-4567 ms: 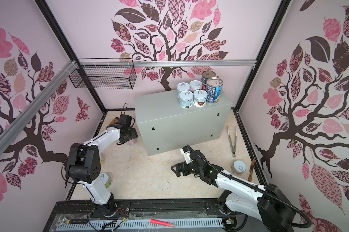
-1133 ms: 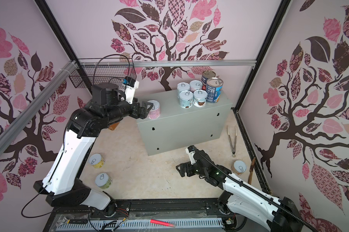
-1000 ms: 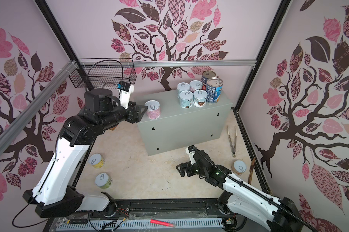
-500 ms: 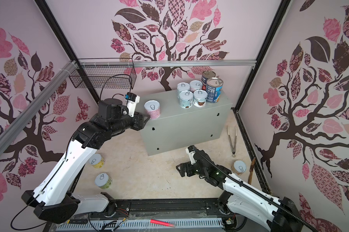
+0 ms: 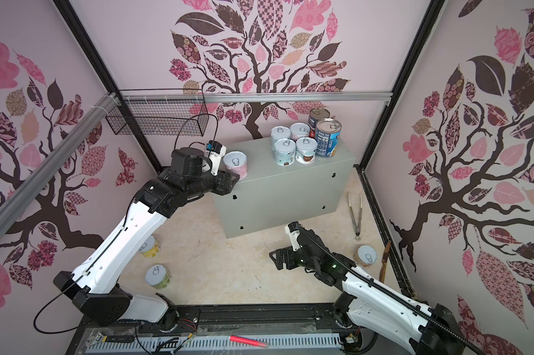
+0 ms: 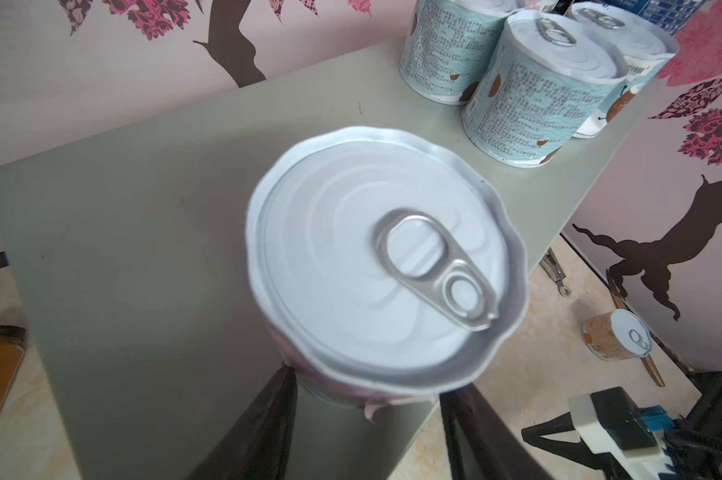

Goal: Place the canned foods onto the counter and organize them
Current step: 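Push the pink can toward the other cans with the left gripper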

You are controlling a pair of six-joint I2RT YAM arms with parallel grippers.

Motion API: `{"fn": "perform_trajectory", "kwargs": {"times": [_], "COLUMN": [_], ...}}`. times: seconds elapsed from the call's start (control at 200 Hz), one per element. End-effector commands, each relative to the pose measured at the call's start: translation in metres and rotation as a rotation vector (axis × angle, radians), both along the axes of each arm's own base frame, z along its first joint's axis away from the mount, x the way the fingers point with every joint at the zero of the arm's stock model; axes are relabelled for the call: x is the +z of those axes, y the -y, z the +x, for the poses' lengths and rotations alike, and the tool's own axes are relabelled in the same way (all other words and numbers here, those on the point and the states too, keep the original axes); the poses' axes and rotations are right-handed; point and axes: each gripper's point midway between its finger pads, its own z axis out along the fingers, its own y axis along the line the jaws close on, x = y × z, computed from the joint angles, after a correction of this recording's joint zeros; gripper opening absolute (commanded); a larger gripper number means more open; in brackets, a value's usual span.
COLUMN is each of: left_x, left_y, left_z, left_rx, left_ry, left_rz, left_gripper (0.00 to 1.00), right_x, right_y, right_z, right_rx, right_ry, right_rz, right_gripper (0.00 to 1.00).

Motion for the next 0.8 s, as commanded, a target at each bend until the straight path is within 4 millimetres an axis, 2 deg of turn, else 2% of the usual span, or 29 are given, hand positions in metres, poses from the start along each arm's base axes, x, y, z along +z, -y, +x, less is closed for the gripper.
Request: {"fn": "perform_trajectory", "kwargs": {"times": [0.0,0.38,0.42,0.43,0.465,0.795], "left_x": [0.017,0.017,0.010,0.019,0.022,0.011], "left_y": [0.003,0.024,0.024,0.024,0.024,0.037], "left_z": [0.012,0.050,0.056,0.056,0.061,0.092], "left_rx": [0.005,-0.024,-0.020,-0.019,-0.015,-0.036], "left_ry": [0.049,0.061,0.047,0.065,0.069,0.042], "left_rz": [-0.022,-0.006,0.000,-0.012,-0.021,-0.040], "left_gripper": [0.58,0.58,0.58,0.58,0.58,0.58], "right_x": [0.001,-0.010,-0.012,-0.012,-0.013,-0.022], "right_y": [0.000,-0.005,-0.005,-0.005,-0.006,-0.012], "right_z": [0.002,0.002,0.002,0.002,0.003,0.005], "right_rx": [0.004,0.023,0.024,0.024,0.026,0.045], "right_ry": [0.023,0.008,0.007,0.006,0.006,-0.011], "right_rz": [-0.011,-0.022,-0.023,-0.024,-0.023,-0.034], "right_gripper": [1.00,1.00,1.00,1.00,1.00,1.00]}}
